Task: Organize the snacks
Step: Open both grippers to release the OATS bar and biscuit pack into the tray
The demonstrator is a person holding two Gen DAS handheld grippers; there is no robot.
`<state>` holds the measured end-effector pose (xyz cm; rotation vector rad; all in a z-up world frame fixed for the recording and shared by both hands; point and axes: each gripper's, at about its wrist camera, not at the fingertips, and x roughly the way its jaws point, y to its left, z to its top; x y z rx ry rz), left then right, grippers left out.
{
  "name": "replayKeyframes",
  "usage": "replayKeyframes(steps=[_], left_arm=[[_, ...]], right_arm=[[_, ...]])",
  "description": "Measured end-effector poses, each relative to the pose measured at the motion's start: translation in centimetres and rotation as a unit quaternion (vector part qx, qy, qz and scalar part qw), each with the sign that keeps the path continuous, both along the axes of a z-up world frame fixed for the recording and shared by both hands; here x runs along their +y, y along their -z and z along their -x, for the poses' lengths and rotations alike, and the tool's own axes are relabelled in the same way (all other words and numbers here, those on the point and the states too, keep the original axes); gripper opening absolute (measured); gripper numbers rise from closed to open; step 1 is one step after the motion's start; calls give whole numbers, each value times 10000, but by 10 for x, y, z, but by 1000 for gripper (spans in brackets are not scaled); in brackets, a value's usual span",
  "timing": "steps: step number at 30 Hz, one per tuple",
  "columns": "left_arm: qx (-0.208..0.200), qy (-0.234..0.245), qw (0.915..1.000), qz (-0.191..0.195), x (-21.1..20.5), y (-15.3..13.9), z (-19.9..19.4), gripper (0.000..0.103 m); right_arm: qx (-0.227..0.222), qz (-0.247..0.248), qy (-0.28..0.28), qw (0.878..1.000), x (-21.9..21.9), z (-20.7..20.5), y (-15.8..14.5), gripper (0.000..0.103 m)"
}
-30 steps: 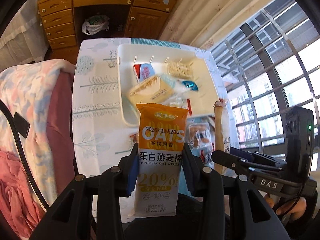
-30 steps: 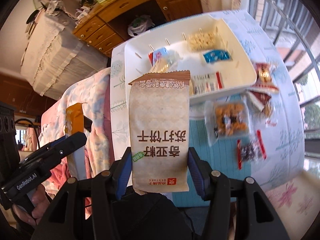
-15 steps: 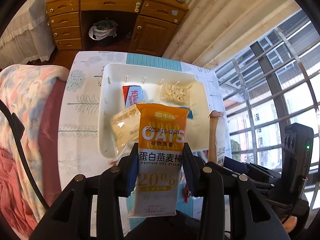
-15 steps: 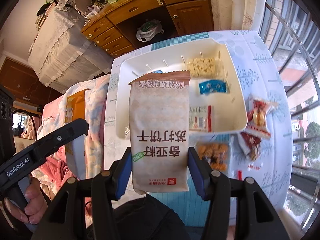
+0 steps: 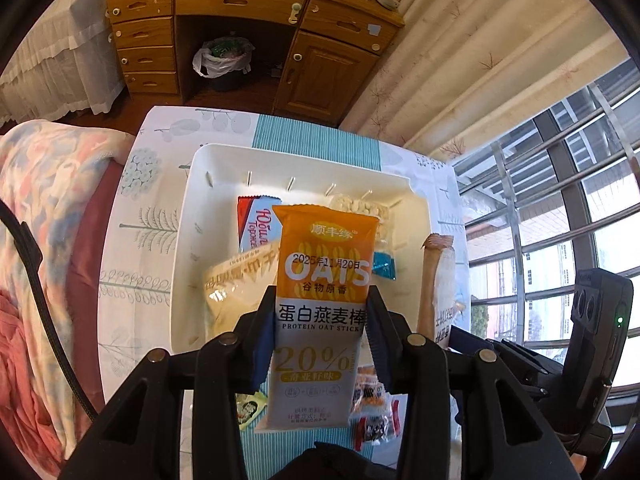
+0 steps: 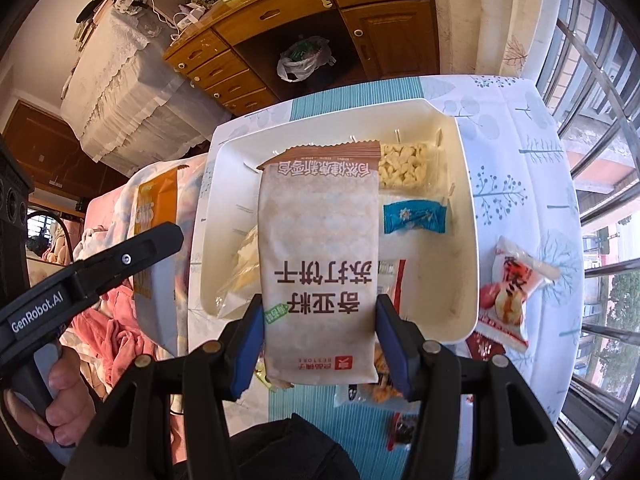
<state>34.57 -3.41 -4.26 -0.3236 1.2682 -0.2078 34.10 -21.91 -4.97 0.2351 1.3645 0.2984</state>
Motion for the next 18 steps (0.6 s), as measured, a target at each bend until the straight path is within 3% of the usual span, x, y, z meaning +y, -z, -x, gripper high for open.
replayKeyframes(steps=[4,6,7,12,18], left_arm=[[9,-44,10000,-63,-3,2,-5,41],[45,-70,9999,-64,-3,4,-5,60],[40,-99,9999,-75,-3,5,-5,62],[129,-212,9995,-189,1,6,0,64],[265,-320,9985,-359,6,5,16,66]], right_arm=[[51,-95,-10,9999,-3,-8,7,56],[68,-165,27,9998,-5,-11,9,57],[93,-182,52,9998,-6,-12,11,58],[110,-256,72,9996,-7,-13,13,69],[75,-320,6,9995,-3,-7,8,71]])
